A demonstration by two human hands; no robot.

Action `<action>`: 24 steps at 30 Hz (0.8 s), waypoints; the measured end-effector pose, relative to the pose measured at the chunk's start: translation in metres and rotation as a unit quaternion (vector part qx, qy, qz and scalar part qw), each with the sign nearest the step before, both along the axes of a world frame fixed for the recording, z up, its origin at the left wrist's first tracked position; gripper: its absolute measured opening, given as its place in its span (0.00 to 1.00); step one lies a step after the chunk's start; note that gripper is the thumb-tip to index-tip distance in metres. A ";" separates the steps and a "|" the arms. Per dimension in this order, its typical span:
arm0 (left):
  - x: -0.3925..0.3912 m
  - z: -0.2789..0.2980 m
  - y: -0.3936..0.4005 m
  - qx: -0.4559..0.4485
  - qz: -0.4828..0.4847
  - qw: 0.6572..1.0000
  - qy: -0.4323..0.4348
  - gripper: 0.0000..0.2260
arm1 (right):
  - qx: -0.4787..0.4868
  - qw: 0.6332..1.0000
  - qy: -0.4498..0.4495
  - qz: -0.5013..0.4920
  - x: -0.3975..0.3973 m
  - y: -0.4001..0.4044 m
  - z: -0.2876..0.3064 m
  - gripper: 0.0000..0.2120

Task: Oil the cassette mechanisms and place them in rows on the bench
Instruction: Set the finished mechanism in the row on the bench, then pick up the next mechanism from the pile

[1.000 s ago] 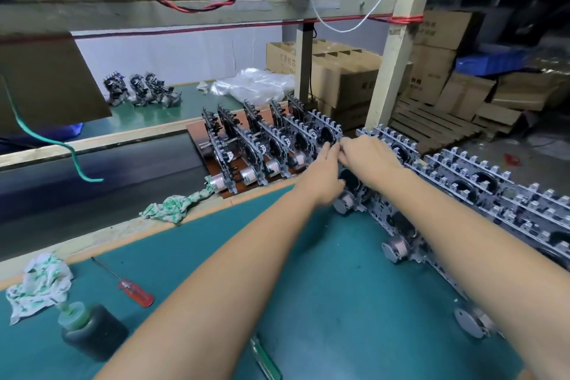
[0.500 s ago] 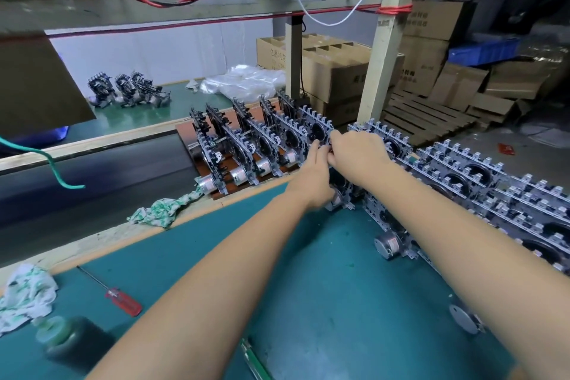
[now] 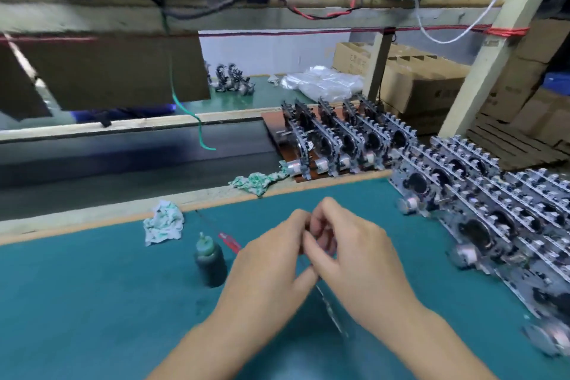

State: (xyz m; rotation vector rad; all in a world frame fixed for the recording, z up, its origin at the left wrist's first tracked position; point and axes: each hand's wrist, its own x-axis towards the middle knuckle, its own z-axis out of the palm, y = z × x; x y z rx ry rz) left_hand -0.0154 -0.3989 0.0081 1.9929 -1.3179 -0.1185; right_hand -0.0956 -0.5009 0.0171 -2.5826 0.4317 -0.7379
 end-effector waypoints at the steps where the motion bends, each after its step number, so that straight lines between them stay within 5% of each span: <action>1: 0.003 -0.002 0.024 0.009 0.016 1.000 0.008 0.08 | -0.001 1.000 -0.001 0.029 0.004 0.021 -0.001 0.09; 6: 0.031 -0.013 0.127 0.043 0.172 0.984 0.011 0.06 | -0.083 0.988 -0.008 0.132 0.054 0.109 -0.009 0.09; 11: 0.057 -0.021 0.217 0.139 0.349 0.926 -0.029 0.13 | -0.075 0.953 0.075 0.282 0.118 0.189 -0.018 0.09; 15: 0.068 -0.016 0.284 0.241 0.339 0.904 -0.095 0.21 | -0.043 0.922 0.109 0.369 0.153 0.241 -0.032 0.08; 18: 0.070 -0.014 0.329 0.241 0.372 0.868 -0.225 0.16 | -0.076 0.912 0.078 0.396 0.175 0.272 -0.036 0.14; 24: 0.089 -0.002 0.377 0.300 0.478 0.799 -0.209 0.21 | -0.256 0.860 0.014 0.442 0.231 0.319 -0.025 0.22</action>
